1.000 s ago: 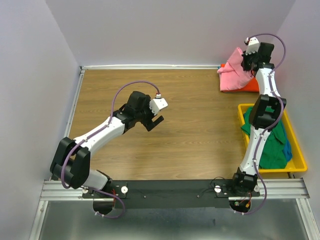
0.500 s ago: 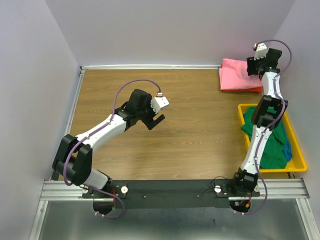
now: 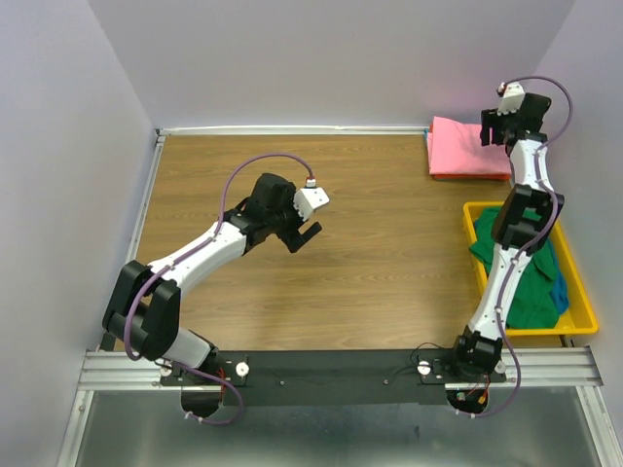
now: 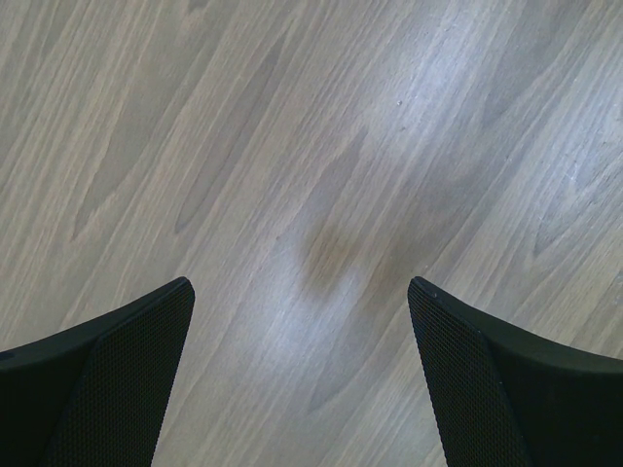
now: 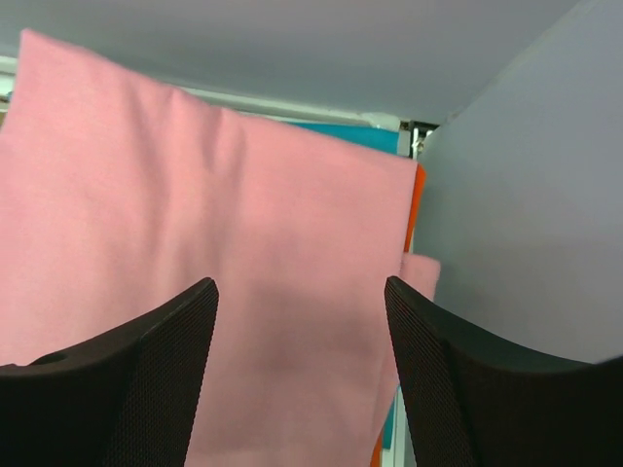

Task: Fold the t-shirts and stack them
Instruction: Neatly place the folded tshirt to the corner, then reset both grippers

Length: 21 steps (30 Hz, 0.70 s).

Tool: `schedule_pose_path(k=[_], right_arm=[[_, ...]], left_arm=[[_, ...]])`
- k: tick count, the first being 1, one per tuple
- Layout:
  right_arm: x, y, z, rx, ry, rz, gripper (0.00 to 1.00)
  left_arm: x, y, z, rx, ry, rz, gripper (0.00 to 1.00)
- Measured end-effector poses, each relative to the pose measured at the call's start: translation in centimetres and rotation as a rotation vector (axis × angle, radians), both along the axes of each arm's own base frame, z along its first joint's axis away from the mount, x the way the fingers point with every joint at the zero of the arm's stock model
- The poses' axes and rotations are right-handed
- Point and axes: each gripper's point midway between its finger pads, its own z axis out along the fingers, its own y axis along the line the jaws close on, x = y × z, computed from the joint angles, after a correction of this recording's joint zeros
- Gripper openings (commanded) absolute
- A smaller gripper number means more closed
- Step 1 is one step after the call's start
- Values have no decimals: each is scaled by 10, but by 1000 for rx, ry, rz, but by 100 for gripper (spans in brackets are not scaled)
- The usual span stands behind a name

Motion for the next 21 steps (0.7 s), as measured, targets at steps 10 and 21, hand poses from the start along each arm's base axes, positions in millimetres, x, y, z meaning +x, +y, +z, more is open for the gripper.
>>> schedule_pose_path(k=[10, 21], right_arm=[[-51, 23, 44, 44, 7, 8, 28], [-86, 25, -30, 76, 185, -20, 24]], left_arm=[[-3, -3, 0, -16, 11, -11, 98], [-5, -2, 5, -26, -2, -13, 98]])
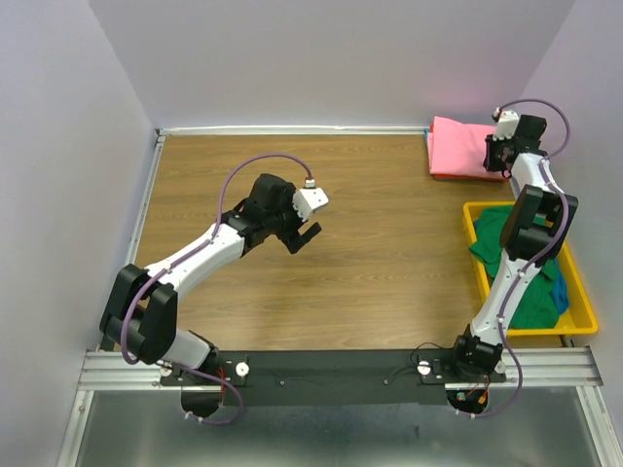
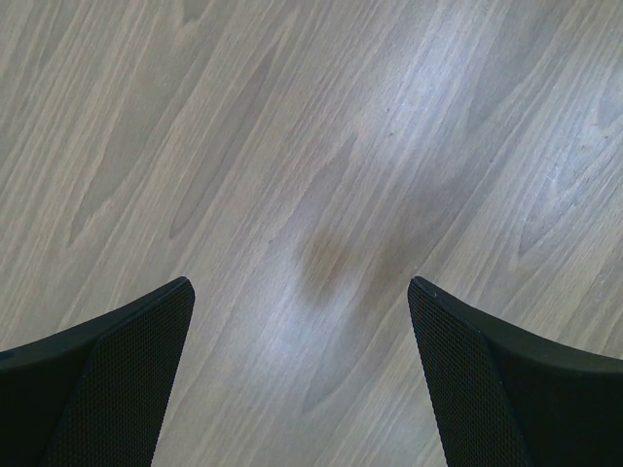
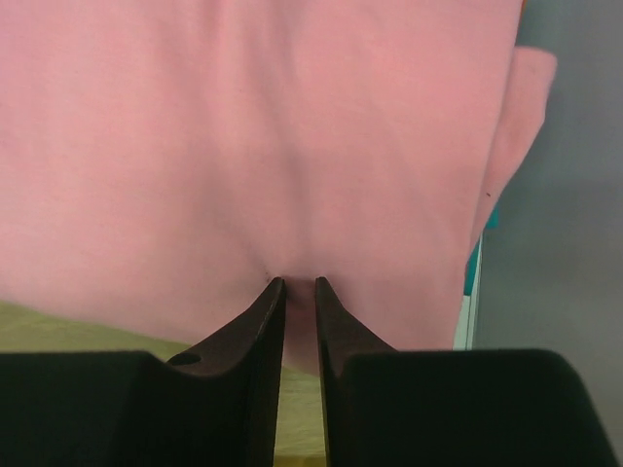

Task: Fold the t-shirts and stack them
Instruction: Reset both grippers

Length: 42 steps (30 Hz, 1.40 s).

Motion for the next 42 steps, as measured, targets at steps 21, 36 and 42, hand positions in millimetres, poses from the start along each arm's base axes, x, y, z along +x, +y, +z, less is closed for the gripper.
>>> schedule_pose_path(k=[21, 36, 42], right_arm=[[-16, -22, 85, 15, -116, -23, 84], [-168, 151, 166, 179, -90, 255, 99], [-242, 207, 81, 257, 161, 345, 100]], left_arm=[[20, 20, 55, -113, -63, 128, 98], [53, 84, 117, -213, -119, 281, 98], [33, 93, 88, -184, -63, 299, 98]])
